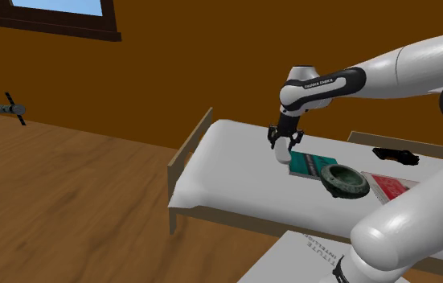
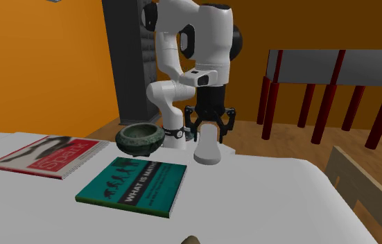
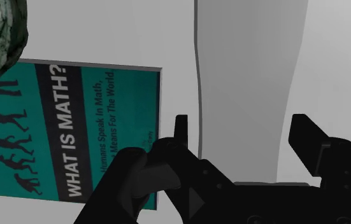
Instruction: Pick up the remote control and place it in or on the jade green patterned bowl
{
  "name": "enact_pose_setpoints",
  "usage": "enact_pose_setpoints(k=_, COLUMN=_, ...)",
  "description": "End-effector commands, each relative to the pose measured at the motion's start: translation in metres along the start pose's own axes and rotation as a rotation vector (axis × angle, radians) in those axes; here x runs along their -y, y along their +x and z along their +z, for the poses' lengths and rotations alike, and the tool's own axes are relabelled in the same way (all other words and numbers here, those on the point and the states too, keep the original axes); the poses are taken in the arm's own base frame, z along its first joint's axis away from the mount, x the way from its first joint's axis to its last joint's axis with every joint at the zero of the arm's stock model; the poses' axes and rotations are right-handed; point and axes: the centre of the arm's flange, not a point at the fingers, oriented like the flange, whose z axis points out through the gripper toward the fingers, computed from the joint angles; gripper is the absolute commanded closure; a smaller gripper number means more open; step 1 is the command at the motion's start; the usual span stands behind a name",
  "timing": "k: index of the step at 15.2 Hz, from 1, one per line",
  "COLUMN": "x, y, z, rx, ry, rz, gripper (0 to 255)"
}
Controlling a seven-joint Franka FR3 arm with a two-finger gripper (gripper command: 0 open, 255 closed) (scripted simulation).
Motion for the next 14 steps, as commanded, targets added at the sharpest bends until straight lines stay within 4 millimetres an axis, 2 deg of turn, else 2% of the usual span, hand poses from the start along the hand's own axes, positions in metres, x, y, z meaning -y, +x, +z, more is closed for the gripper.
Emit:
enact_pose_setpoints(k=1, x=0.001, y=-0.001, z=-0.01, rx=0.0, ry=0.0, rz=0.0, gripper=255)
enact_pose_setpoints(k=11, x=0.0, y=-0.001, z=-0.059, rx=0.0, ry=0.0, rz=0.0, gripper=255)
enact_pose_setpoints(k=14, x=-0.037, y=-0.015, z=-0.06, rx=0.0, ry=0.0, rz=0.0, gripper=255)
